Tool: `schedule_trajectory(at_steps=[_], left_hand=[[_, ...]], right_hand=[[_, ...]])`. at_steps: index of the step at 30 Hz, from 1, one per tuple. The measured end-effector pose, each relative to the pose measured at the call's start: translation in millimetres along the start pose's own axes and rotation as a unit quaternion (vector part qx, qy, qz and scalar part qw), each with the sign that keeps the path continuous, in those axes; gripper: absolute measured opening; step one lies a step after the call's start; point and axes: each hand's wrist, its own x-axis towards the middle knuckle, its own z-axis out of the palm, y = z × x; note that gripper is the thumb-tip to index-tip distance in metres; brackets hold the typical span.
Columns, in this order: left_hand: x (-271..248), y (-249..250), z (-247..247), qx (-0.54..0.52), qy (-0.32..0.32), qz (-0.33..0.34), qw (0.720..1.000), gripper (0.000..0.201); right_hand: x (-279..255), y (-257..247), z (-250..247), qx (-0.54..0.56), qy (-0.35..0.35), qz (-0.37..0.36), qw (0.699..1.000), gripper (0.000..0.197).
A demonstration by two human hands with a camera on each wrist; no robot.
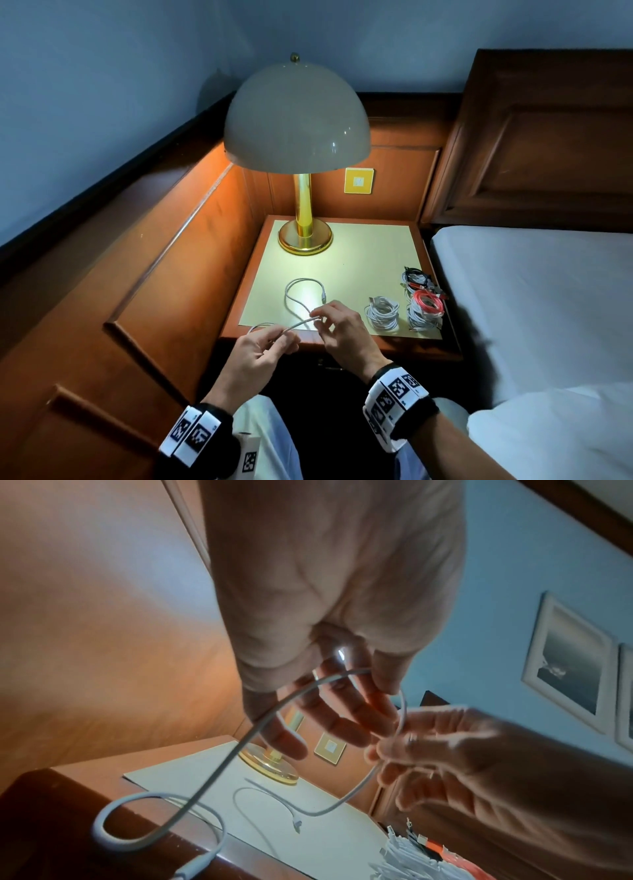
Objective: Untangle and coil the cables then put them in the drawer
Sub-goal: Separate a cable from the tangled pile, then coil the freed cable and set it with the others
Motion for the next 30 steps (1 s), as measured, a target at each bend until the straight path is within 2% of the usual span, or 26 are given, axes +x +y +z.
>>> schedule_trajectory(at_steps=[3,6,8,9,10,12,13,16,20,23,25,27,30], left_hand=[[-11.6,-1.5,-8.6,-0.045,-0.009,-0.014,0.999,0.019],[-21.0,-4.0,-16.6,-0.011,-0.036,-0.031,0.999,0.023],[-26.4,-7.1,-16.5,-0.018,-0.059,-0.039,0.997,0.020],[-28.7,-7.0,-14.1,-0.032,-0.071,-0.040,0.996,0.018],[-30.5,-6.8,-10.7,-0.048,-0.082,-0.040,0.995,0.017],[-33.8,-4.5,-2.0,-0.064,-0.106,-0.030,0.992,0.015],[-35.2,-3.8,1.7,-0.062,-0.121,-0.023,0.990,0.014],[-36.4,-5.4,5.5,-0.027,-0.158,-0.022,0.987,0.012],[-36.9,-15.0,4.3,0.018,-0.195,-0.065,0.978,0.011],[-34.0,-18.6,10.3,0.034,-0.241,-0.100,0.965,0.016],[-28.9,-19.3,14.7,-0.011,-0.250,-0.141,0.958,0.031],[-21.2,-21.1,18.4,-0.111,-0.215,-0.187,0.952,0.052],[-9.2,-23.3,19.9,-0.279,-0.182,-0.246,0.910,0.068]], right_hand=[[-6.6,15.8,-3.8,0.018,-0.029,0.070,0.997,0.014],[-13.6,16.9,-4.4,0.073,-0.010,0.114,0.991,0.012],[-14.8,10.7,-1.7,0.098,-0.009,0.173,0.980,0.017],[-14.3,6.1,1.3,0.137,-0.028,0.229,0.963,0.021],[-13.7,-0.1,5.4,0.207,-0.054,0.295,0.931,0.025],[-14.4,-6.1,14.9,0.347,-0.096,0.387,0.849,0.030],[-15.2,-7.4,17.8,0.387,-0.100,0.395,0.827,0.029],[-15.9,-10.3,16.3,0.459,-0.076,0.370,0.804,0.017],[-10.3,-11.5,4.8,0.525,-0.047,0.375,0.762,0.021],[-6.8,-15.8,-3.5,0.546,-0.027,0.355,0.758,0.014],[-7.4,-21.0,-7.4,0.552,-0.015,0.324,0.768,0.008],[-11.5,-24.6,-12.4,0.563,-0.013,0.291,0.774,0.007],[-19.8,-27.0,-21.5,0.586,-0.004,0.254,0.770,0.007]])
